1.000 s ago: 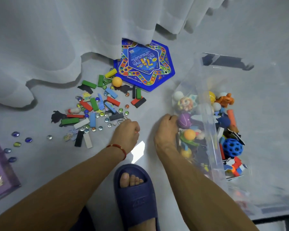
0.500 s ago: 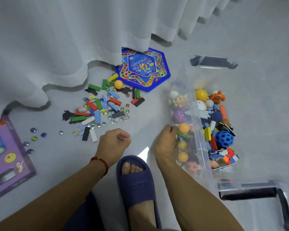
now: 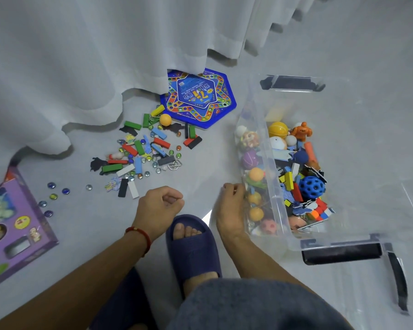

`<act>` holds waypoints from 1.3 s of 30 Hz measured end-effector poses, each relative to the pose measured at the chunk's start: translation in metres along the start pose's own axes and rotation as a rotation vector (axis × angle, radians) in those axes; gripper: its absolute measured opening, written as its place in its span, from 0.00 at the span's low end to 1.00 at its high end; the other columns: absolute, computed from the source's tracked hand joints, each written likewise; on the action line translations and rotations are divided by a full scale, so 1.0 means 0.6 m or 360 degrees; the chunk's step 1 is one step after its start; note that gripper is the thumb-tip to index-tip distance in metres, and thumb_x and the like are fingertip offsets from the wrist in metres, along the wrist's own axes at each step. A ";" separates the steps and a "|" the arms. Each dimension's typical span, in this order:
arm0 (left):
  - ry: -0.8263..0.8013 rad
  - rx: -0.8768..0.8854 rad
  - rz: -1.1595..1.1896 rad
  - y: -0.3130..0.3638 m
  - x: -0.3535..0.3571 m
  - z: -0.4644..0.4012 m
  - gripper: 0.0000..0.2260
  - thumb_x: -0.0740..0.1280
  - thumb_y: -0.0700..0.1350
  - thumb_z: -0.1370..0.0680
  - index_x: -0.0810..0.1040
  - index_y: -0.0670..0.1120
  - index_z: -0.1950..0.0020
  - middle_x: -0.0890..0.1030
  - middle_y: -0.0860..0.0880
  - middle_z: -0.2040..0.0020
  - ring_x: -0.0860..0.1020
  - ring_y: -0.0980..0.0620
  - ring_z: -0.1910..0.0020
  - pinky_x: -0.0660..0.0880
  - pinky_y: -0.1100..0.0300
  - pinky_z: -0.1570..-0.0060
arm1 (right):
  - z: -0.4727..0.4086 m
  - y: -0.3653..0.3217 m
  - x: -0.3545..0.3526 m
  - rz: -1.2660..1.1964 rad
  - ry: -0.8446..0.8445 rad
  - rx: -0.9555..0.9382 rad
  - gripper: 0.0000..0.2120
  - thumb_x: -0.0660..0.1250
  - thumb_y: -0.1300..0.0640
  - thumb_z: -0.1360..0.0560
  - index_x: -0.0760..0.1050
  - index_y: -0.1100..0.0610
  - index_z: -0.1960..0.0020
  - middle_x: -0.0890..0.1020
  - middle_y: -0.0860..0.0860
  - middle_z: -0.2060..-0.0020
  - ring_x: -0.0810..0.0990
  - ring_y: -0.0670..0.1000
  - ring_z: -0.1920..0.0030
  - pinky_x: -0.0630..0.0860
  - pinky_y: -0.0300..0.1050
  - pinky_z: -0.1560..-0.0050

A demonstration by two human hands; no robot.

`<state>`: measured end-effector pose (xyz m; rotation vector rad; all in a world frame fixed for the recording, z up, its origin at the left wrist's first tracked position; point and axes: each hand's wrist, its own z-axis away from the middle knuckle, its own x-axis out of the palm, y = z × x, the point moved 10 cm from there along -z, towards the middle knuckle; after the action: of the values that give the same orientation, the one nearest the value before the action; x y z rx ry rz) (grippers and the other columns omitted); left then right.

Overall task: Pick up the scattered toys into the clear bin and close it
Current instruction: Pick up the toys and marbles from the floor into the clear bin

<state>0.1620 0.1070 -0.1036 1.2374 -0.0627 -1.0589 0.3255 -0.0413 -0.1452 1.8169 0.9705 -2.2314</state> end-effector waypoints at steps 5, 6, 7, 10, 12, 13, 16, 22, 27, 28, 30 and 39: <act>-0.0018 -0.0048 0.0025 -0.009 0.000 0.008 0.03 0.73 0.44 0.26 0.82 0.50 0.53 0.82 0.51 0.59 0.81 0.51 0.59 0.81 0.54 0.53 | 0.049 0.009 0.000 0.0428 -0.0170 -0.0010 0.14 0.68 0.64 0.25 0.70 0.58 0.41 0.76 0.60 0.45 0.78 0.56 0.53 0.76 0.46 0.57; -0.0021 -0.0076 0.0051 -0.012 0.001 0.009 0.03 0.73 0.44 0.26 0.82 0.50 0.54 0.82 0.51 0.59 0.81 0.51 0.60 0.81 0.53 0.53 | 0.054 0.015 0.001 0.0486 -0.0260 -0.0009 0.19 0.69 0.66 0.26 0.68 0.57 0.39 0.74 0.61 0.43 0.79 0.57 0.53 0.76 0.46 0.59; -0.0026 -0.0097 0.0068 -0.015 0.002 0.011 0.02 0.73 0.44 0.26 0.82 0.51 0.55 0.82 0.51 0.60 0.81 0.50 0.60 0.82 0.52 0.53 | 0.056 0.019 0.000 0.0551 -0.0301 -0.0014 0.24 0.69 0.67 0.27 0.65 0.58 0.35 0.72 0.62 0.40 0.79 0.57 0.52 0.76 0.47 0.61; -0.0041 -0.0113 0.0099 -0.017 0.006 0.015 0.03 0.73 0.44 0.27 0.82 0.51 0.56 0.82 0.50 0.60 0.81 0.49 0.61 0.82 0.50 0.53 | 0.032 0.028 0.004 0.0833 -0.0345 -0.0037 0.36 0.71 0.66 0.28 0.56 0.63 0.26 0.65 0.67 0.34 0.77 0.64 0.43 0.80 0.50 0.57; -0.0053 -0.0118 0.0111 -0.018 0.007 0.020 0.02 0.73 0.44 0.27 0.82 0.51 0.56 0.82 0.50 0.61 0.81 0.49 0.61 0.82 0.49 0.53 | 0.017 0.026 0.017 0.0861 -0.0366 -0.0050 0.32 0.69 0.64 0.26 0.59 0.68 0.27 0.66 0.67 0.35 0.71 0.68 0.37 0.81 0.53 0.52; -0.0055 -0.0122 0.0112 -0.019 0.007 0.022 0.02 0.73 0.44 0.27 0.82 0.51 0.56 0.82 0.50 0.61 0.82 0.49 0.61 0.82 0.49 0.53 | 0.013 0.026 0.027 0.0823 -0.0410 -0.0049 0.29 0.66 0.64 0.25 0.60 0.70 0.28 0.68 0.66 0.36 0.69 0.69 0.37 0.81 0.53 0.50; -0.0057 -0.0124 0.0101 -0.023 0.005 0.028 0.02 0.73 0.45 0.27 0.82 0.51 0.57 0.83 0.51 0.61 0.82 0.49 0.61 0.82 0.50 0.53 | 0.003 0.023 0.031 0.0663 -0.0476 0.0024 0.25 0.63 0.64 0.22 0.60 0.72 0.30 0.70 0.68 0.38 0.73 0.68 0.39 0.82 0.51 0.53; -0.0065 -0.0146 0.0080 -0.031 -0.009 0.041 0.02 0.73 0.45 0.27 0.82 0.52 0.57 0.83 0.51 0.61 0.82 0.50 0.61 0.82 0.52 0.55 | 0.007 0.008 0.014 0.0491 -0.0467 0.0057 0.18 0.61 0.66 0.22 0.66 0.69 0.33 0.72 0.64 0.41 0.76 0.60 0.45 0.78 0.42 0.58; -0.0104 -0.0297 0.0512 0.019 -0.022 0.054 0.02 0.71 0.41 0.24 0.82 0.46 0.53 0.83 0.42 0.56 0.82 0.47 0.62 0.83 0.51 0.55 | 0.034 -0.079 -0.069 -0.0139 -0.0500 0.0153 0.09 0.60 0.61 0.20 0.75 0.61 0.42 0.75 0.56 0.48 0.80 0.59 0.51 0.66 0.47 0.57; -0.0147 -0.0297 0.0636 0.048 -0.023 0.054 0.03 0.70 0.40 0.23 0.82 0.44 0.50 0.83 0.41 0.54 0.82 0.46 0.59 0.83 0.52 0.54 | 0.038 -0.100 -0.099 -0.0437 -0.0551 0.0157 0.09 0.61 0.58 0.20 0.78 0.61 0.48 0.77 0.53 0.57 0.79 0.56 0.59 0.67 0.46 0.61; -0.0306 -0.0263 0.0859 0.118 -0.015 0.053 0.06 0.67 0.38 0.21 0.81 0.42 0.46 0.83 0.41 0.53 0.82 0.45 0.56 0.82 0.54 0.54 | 0.050 -0.119 -0.168 -0.1296 -0.0718 0.0369 0.09 0.63 0.59 0.21 0.79 0.60 0.56 0.76 0.51 0.68 0.68 0.50 0.73 0.63 0.43 0.72; -0.1048 -0.0149 0.1193 0.425 0.103 0.113 0.20 0.57 0.28 0.24 0.73 0.38 0.32 0.76 0.37 0.36 0.76 0.43 0.35 0.74 0.52 0.35 | -0.010 0.073 -0.383 -0.2358 -0.0315 0.1119 0.09 0.65 0.58 0.26 0.75 0.62 0.47 0.73 0.58 0.52 0.74 0.59 0.52 0.80 0.55 0.44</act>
<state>0.3156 0.0006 0.0925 0.6345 -0.9013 -0.7406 0.4150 -0.1429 0.0458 0.8190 2.1045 -3.8304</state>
